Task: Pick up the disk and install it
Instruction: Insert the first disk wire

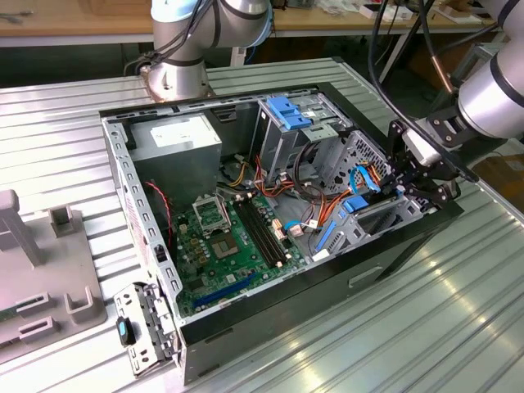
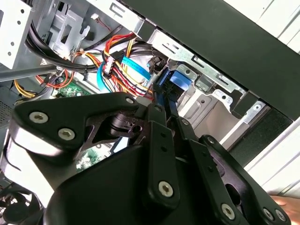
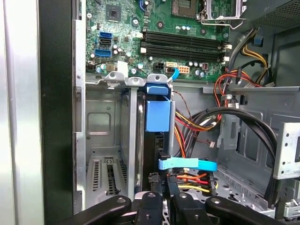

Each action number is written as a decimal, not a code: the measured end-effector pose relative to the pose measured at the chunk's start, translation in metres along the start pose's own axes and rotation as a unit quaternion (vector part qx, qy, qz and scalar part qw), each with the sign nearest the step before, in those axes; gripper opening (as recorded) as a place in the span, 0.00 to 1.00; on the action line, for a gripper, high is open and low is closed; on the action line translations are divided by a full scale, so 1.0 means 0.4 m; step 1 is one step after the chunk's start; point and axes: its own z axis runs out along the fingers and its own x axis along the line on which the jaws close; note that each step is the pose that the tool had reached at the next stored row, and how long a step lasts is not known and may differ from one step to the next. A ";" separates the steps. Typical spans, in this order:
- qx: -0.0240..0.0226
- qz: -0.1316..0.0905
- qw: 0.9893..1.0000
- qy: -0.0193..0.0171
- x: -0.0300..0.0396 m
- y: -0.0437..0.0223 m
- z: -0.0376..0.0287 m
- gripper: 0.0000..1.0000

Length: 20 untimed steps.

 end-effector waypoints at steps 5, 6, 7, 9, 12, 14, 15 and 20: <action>0.000 0.000 1.000 0.000 0.002 0.002 0.003 0.16; 0.000 0.000 1.000 0.000 0.002 0.002 0.003 0.16; 0.000 0.000 1.000 0.000 0.002 0.002 0.004 0.16; 0.000 0.000 1.000 0.000 0.002 0.002 0.004 0.16; 0.000 0.000 1.000 0.000 0.002 0.002 0.004 0.16; 0.000 0.000 1.000 0.000 0.002 0.003 0.004 0.24; 0.000 0.000 1.000 0.000 0.002 0.003 0.004 0.29; 0.000 0.000 1.000 0.000 0.001 0.003 0.000 0.42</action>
